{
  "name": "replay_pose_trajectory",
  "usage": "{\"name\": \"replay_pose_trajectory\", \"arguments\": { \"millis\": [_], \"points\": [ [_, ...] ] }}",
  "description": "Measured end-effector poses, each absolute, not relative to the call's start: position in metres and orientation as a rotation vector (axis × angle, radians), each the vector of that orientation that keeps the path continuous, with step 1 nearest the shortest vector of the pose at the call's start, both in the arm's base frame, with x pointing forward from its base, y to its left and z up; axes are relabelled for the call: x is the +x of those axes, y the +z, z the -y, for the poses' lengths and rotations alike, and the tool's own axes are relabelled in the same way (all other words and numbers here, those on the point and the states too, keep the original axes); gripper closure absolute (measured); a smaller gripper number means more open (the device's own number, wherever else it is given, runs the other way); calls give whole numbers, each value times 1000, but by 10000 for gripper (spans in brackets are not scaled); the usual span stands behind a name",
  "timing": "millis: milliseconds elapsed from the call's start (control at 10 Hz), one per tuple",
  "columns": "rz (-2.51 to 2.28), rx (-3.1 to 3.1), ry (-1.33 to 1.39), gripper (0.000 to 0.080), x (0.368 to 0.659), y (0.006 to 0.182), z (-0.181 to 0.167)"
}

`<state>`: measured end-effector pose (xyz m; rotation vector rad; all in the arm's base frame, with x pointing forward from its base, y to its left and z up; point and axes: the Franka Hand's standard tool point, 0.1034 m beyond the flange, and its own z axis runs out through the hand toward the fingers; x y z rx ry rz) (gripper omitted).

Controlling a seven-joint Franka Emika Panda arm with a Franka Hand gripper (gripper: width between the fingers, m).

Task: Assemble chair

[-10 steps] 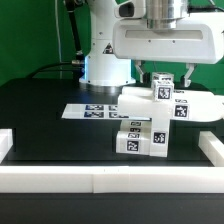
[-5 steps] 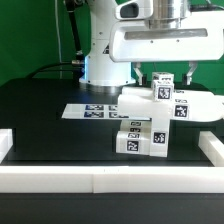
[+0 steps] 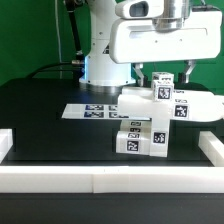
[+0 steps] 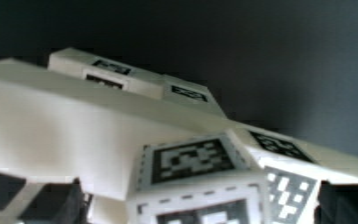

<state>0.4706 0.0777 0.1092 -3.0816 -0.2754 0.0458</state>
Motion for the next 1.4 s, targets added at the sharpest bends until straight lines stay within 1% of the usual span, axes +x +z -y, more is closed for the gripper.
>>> {"name": "replay_pose_trajectory", "arguments": {
  "millis": [100,200,400,600,800,900,1200,1400],
  "points": [
    [266,-3082,47,167,470,109,-77],
    [266,-3082,47,167,470,109,-77],
    [208,-3088,48,525,470,109,-77],
    [197,-3088,49,527,470,109,-77],
    [-169,-3091,55,527,469,108,-78],
    [-248,-3086,51,527,470,108,-77],
    [-679,-3014,56,526,471,107,-77],
    [-861,-2961,63,525,471,107,-76]
  ]
}}
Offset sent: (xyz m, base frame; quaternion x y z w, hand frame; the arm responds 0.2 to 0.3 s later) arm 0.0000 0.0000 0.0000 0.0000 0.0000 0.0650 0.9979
